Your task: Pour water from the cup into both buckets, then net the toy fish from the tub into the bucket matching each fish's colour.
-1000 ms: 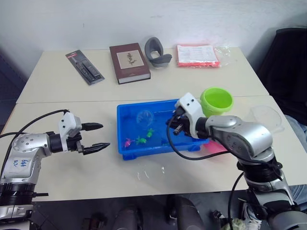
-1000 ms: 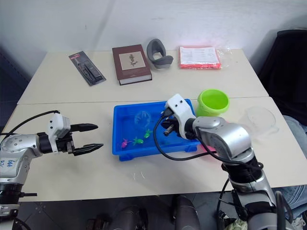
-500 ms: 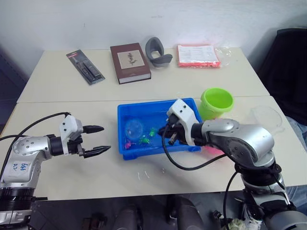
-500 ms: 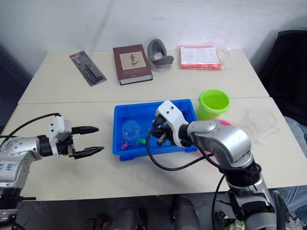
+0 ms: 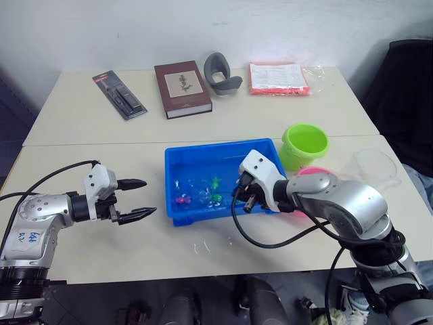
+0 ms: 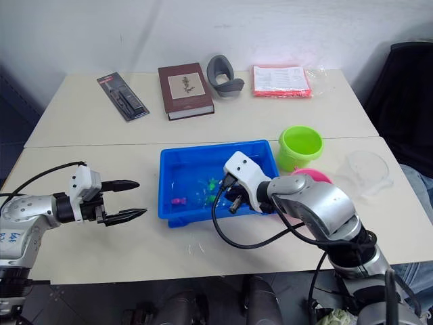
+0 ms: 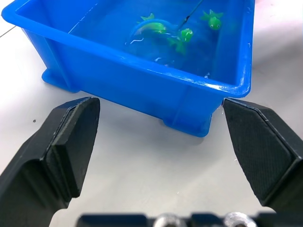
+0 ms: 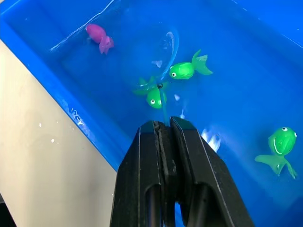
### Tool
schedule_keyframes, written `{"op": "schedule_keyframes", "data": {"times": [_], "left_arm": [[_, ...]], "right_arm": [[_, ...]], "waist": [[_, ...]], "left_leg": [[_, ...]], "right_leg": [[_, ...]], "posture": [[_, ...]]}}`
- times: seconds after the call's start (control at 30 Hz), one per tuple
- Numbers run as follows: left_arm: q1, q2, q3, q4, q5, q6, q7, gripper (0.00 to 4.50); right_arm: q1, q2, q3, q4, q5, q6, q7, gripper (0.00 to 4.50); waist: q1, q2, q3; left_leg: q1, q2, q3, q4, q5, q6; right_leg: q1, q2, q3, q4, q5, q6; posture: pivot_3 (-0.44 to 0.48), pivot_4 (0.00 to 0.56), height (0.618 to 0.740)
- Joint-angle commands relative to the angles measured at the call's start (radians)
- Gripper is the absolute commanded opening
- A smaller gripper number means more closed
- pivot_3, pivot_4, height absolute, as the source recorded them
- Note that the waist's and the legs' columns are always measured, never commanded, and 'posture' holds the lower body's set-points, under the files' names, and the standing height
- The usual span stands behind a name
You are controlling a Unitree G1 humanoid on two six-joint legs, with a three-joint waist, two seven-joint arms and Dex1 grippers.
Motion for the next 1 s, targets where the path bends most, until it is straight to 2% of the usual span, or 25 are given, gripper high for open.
{"op": "schedule_keyframes", "data": {"times": [0.03,0.2,0.37,0.6,0.73,0.83,1.0], "left_arm": [[0.002,0.011,0.032,-0.032,-0.021,-0.003,0.001,4.44],[0.002,0.01,0.031,-0.031,-0.021,-0.004,0.001,4.44],[0.005,0.008,0.033,-0.031,-0.022,-0.005,0.005,4.44],[-0.003,-0.007,0.03,-0.042,-0.038,-0.006,0.009,4.44],[-0.026,-0.019,0.021,-0.115,-0.106,0.063,0.006,4.44],[-0.069,-0.045,0.01,-0.137,-0.134,0.087,0.02,4.44],[-0.122,-0.076,-0.027,-0.157,-0.15,0.112,0.007,4.44]], "right_arm": [[-0.023,0.007,0.02,-0.023,0.002,-0.024,0.028,0.0],[-0.041,0.074,0.003,0.032,0.03,-0.014,0.05,0.0],[-0.016,0.178,-0.133,0.077,0.097,0.027,0.047,0.0],[0.025,0.151,-0.286,0.015,0.198,0.116,0.08,0.0],[0.086,0.109,-0.387,-0.051,0.255,0.145,0.09,0.0],[0.163,0.062,-0.473,-0.113,0.303,0.123,0.113,0.0],[0.417,-0.051,-0.652,-0.228,0.354,-0.002,0.183,0.0]], "waist": [[0.0,0.0,0.0],[0.0,0.0,0.0],[0.0,0.0,0.0],[0.001,0.0,0.0],[0.0,0.0,0.0],[0.012,0.0,0.0],[0.029,-0.001,-0.001]], "left_leg": [[0.0,0.0,0.0,0.0,0.0,0.0],[0.0,0.0,0.0,0.0,0.0,0.0],[0.0,0.0,0.0,0.0,0.0,0.0],[0.0,0.0,0.0,0.0,0.0,0.0],[0.0,0.0,-0.001,0.0,0.0,0.0],[-0.001,-0.001,-0.002,0.0,0.0,0.0],[-0.001,-0.001,-0.002,0.0,0.0,0.0]], "right_leg": [[0.0,0.0,0.0,0.0,0.0,0.0],[0.0,0.0,0.0,0.0,0.0,0.0],[0.0,0.0,-0.001,0.0,0.0,0.0],[0.0,0.0,-0.001,0.0,0.0,0.0],[0.0,0.0,0.001,0.0,0.0,0.0],[0.0,-0.001,0.001,0.0,0.0,0.0],[0.001,0.0,0.001,-0.001,0.0,0.001]], "posture": [[0.0,0.15,0.74],[0.0,0.15,0.74],[0.0,0.15,0.74],[0.0,0.15,0.74],[0.0,0.15,0.74],[0.0,0.15,0.74],[0.0,0.15,0.74]]}}
